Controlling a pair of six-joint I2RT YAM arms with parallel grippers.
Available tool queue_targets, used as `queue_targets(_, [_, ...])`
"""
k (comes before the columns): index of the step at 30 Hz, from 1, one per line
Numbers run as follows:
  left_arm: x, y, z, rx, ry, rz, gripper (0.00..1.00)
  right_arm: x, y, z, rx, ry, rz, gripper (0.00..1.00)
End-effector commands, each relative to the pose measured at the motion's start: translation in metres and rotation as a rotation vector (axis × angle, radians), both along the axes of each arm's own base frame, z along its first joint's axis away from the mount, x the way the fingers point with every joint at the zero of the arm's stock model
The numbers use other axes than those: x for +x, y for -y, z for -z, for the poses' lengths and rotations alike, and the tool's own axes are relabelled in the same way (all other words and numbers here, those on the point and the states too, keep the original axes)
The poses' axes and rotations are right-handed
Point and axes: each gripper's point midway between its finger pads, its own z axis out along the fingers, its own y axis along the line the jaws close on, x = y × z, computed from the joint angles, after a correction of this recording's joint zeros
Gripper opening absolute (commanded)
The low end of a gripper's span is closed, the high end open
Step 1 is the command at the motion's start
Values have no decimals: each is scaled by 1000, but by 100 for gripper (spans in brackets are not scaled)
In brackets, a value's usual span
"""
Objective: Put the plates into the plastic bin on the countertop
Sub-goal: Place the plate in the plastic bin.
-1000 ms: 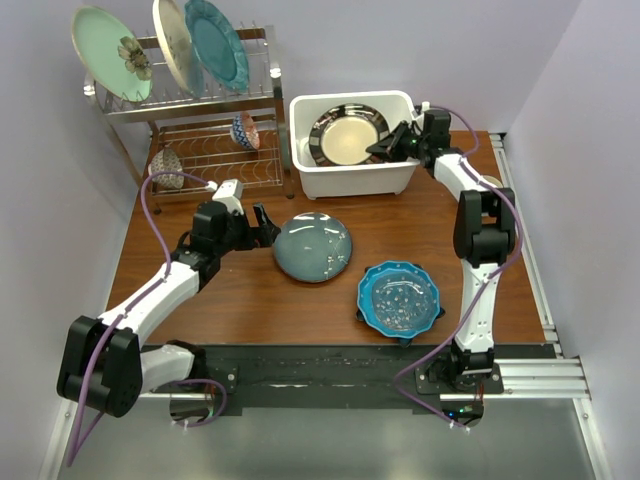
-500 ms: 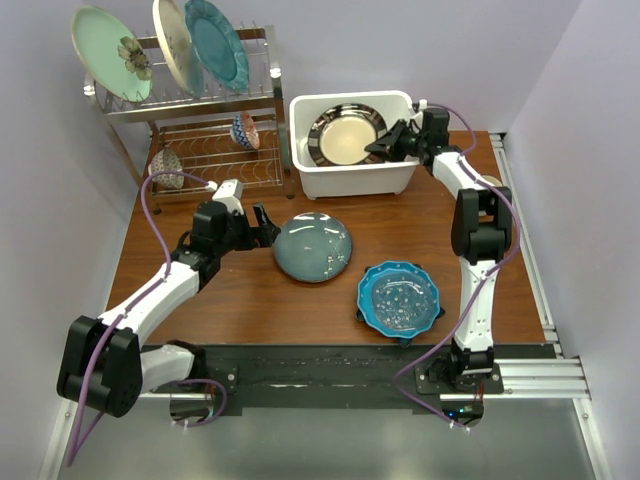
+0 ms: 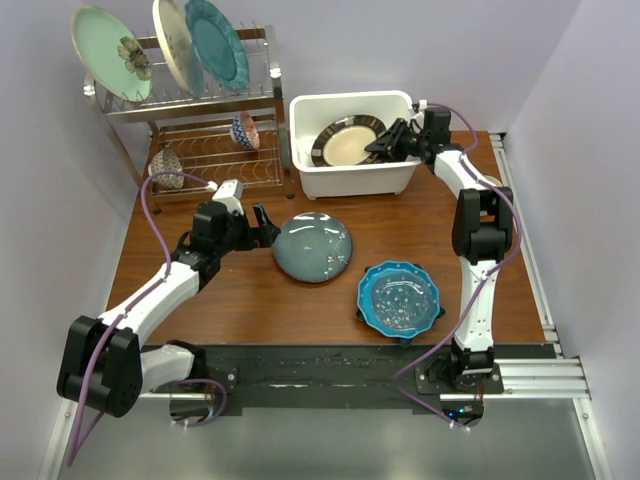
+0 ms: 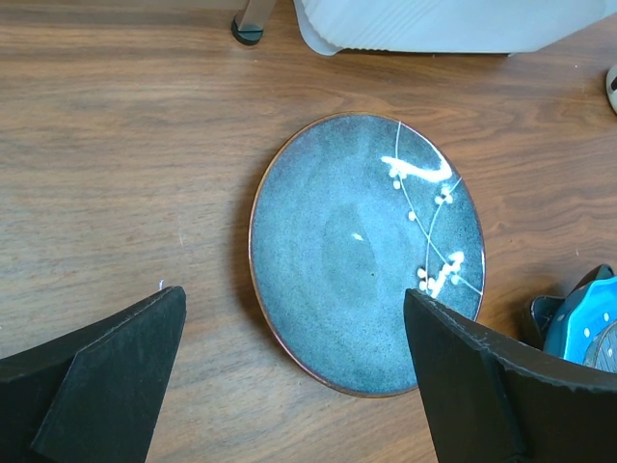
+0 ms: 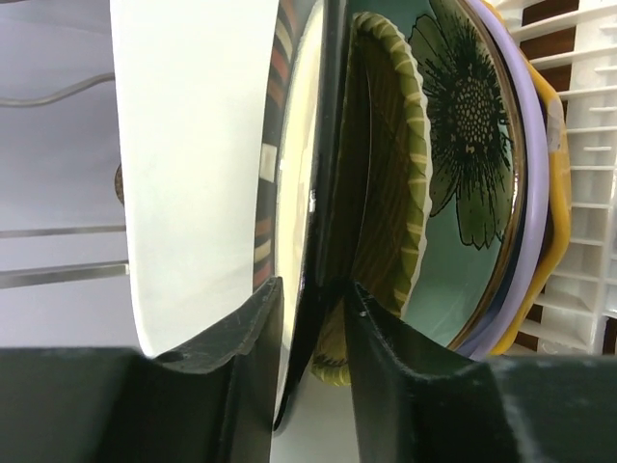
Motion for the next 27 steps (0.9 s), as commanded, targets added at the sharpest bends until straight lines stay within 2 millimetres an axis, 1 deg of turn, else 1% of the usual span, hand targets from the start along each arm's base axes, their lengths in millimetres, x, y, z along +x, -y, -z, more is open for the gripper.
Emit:
queue_targets(1, [2, -2, -1, 2, 23, 3, 100, 10, 18, -30, 18, 51, 29, 39])
queue_targets(3, [2, -2, -2, 2, 23, 1, 100, 9, 23, -28, 12, 34, 46, 45])
queue_targets(6, [1, -2, -1, 2, 20, 4, 100, 4, 29, -21, -9, -8, 56, 51])
queue_targets(9, [2, -1, -2, -2, 23, 5, 100, -3, 33, -17, -38, -42, 42, 55])
queue_targets(10, [2, -1, -2, -3, 23, 7, 100, -4, 37, -19, -55, -42, 52, 55])
queue_targets(12, [2, 0, -3, -6, 25, 10, 100, -9, 42, -16, -93, -55, 55, 58])
queue_targets(16, [2, 1, -3, -9, 26, 13, 100, -17, 55, -19, -173, -65, 63, 63])
queue_targets(17, [1, 1, -3, -11, 25, 14, 100, -23, 57, -14, -194, -100, 63, 64])
queue_targets(18, [1, 1, -3, -11, 25, 14, 100, -23, 58, -18, -217, -82, 52, 64])
queue_targets(19, [2, 1, -4, -12, 26, 15, 100, -25, 59, -19, -227, -85, 45, 65])
queue_targets(20, [1, 1, -3, -14, 24, 16, 100, -31, 60, -14, -243, -118, 40, 66])
queue_targets(21, [1, 1, -3, -14, 24, 16, 100, -29, 64, -19, -270, -99, 34, 66])
queue_targets(23, [1, 2, -3, -15, 22, 19, 100, -34, 71, -16, -323, -125, 47, 67])
queue_targets(25, [0, 2, -3, -16, 21, 21, 100, -34, 77, -24, -356, -100, 68, 68])
queue_targets(26, [0, 2, -3, -16, 20, 21, 100, -32, 78, -31, -356, -73, 76, 68])
queue_targets(27, [0, 3, -3, -16, 20, 23, 100, -35, 77, -40, -346, -54, 84, 68])
